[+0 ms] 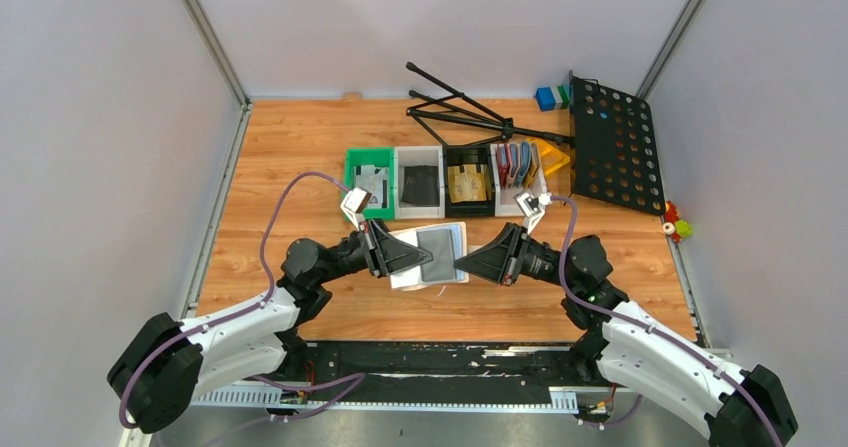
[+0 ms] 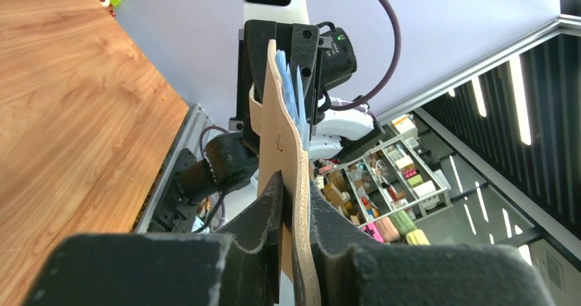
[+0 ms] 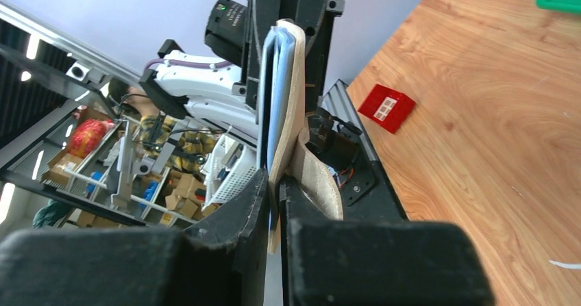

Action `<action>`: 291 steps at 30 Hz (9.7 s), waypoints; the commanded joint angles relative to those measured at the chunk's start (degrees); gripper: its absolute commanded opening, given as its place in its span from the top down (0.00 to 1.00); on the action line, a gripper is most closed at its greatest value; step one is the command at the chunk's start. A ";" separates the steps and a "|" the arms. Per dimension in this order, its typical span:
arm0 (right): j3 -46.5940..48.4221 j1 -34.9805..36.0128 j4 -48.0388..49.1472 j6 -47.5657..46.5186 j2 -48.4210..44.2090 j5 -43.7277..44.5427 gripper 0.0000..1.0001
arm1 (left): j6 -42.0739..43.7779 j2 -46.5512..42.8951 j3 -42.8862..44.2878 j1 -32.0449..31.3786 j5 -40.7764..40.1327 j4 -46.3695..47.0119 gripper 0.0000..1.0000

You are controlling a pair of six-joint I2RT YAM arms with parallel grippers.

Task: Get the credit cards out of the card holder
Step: Remove the credit card from the card holder.

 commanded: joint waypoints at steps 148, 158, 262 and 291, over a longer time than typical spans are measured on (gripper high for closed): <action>9.55 -1.07 -41.46 -21.20 7.67 16.00 0.64 | 23.81 2.17 2.95 1.89 -5.60 -32.62 1.00; 13.32 -1.30 -53.76 -25.15 2.59 24.04 0.42 | 22.93 8.59 1.26 1.89 -3.47 -26.29 1.00; 4.30 -3.99 1.66 -0.68 10.25 -12.87 0.91 | -5.61 11.73 -3.45 2.91 7.78 23.68 1.00; 5.48 -0.07 4.87 0.20 13.79 -9.21 1.00 | -0.62 9.06 -3.10 1.50 6.49 16.24 1.00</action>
